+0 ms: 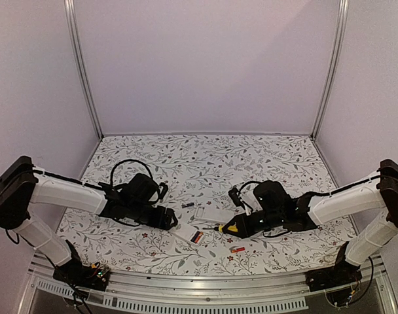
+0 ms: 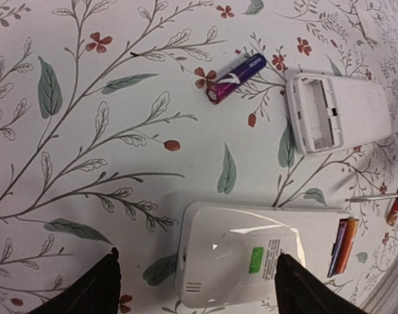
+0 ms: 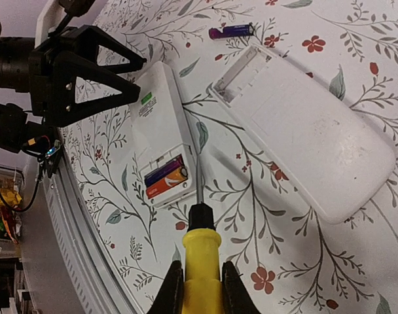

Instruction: Unload the batteries from the remote control

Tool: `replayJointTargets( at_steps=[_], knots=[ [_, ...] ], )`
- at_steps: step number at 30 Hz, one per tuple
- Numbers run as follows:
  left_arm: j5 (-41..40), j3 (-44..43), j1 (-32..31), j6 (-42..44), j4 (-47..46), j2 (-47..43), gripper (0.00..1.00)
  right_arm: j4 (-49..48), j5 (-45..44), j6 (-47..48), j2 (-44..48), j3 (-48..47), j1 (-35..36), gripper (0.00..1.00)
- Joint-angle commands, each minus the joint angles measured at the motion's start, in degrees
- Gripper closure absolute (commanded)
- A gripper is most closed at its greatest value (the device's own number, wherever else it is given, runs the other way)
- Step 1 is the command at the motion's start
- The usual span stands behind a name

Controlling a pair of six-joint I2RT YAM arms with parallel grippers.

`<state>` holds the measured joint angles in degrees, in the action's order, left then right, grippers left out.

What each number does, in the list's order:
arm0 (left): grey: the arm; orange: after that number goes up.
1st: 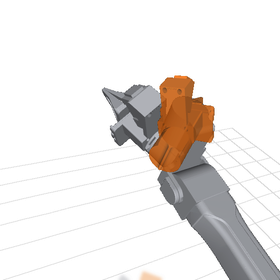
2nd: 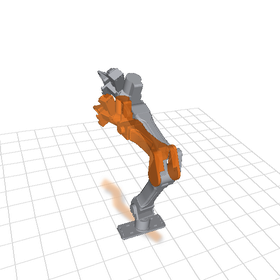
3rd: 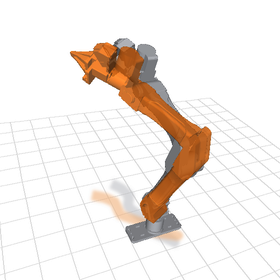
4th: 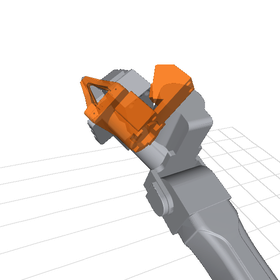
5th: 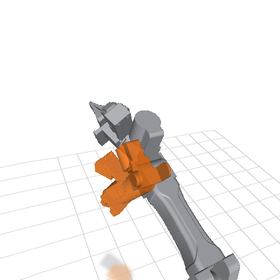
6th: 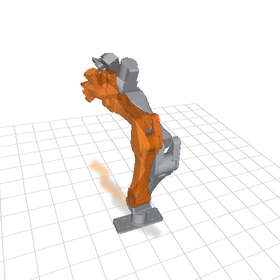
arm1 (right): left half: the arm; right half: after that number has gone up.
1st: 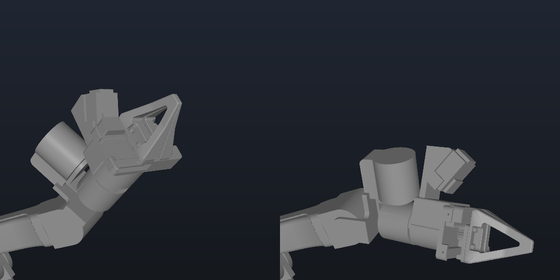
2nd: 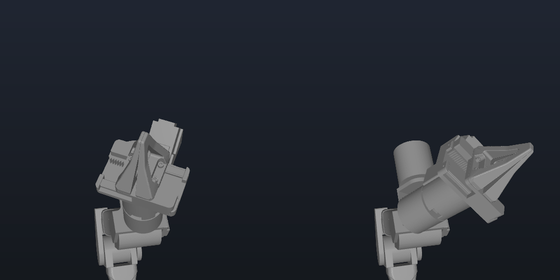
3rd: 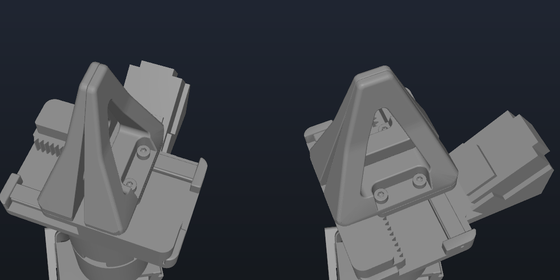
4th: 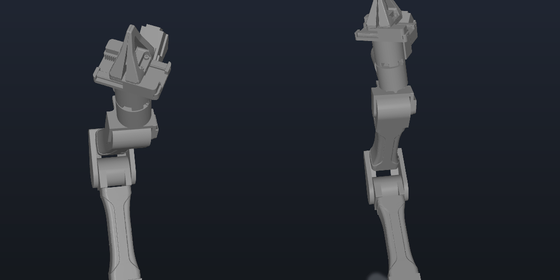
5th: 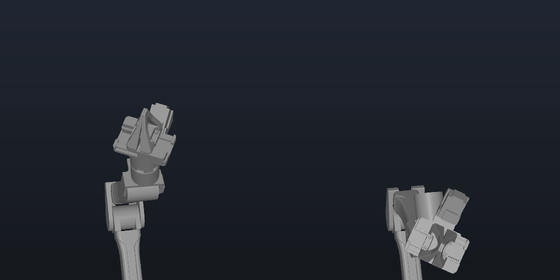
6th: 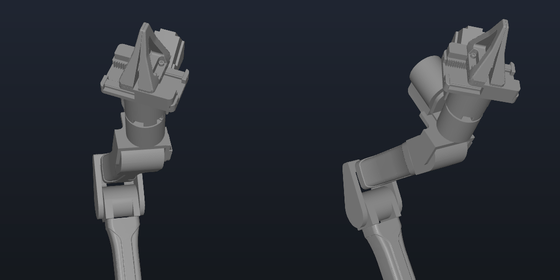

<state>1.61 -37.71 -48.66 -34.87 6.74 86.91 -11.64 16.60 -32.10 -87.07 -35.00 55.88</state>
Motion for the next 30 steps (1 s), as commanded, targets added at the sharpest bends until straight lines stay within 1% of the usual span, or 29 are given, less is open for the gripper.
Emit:
replayJointTargets(
  at_steps=[1, 4, 7, 22, 30],
  knots=[
    [-1.4, -1.4, -1.1, 1.0, 1.1, 1.7, 0.20, -1.1, 1.2, -0.1, -0.6, 0.5, 0.5, 1.00],
    [-1.4, -1.9, -1.6, 1.0, 1.9, 2.4, 0.20, -1.0, 1.5, -0.1, -0.6, 0.6, 0.7, 1.00],
    [-3.2, -2.1, -1.9, 1.0, 1.9, 2.9, 0.21, -1.0, 1.7, -0.2, -0.7, 0.6, 0.9, 1.00],
    [-4.6, -3.5, -3.4, 0.9, 3.9, 6.1, 0.32, -1.1, 3.6, -0.4, 0.8, 1.2, 1.4, 1.00],
    [-4.6, -3.4, -3.9, 0.4, 4.2, 6.6, 0.37, -1.0, 4.3, -1.4, 3.2, 1.7, 1.5, 1.00]
  ],
)
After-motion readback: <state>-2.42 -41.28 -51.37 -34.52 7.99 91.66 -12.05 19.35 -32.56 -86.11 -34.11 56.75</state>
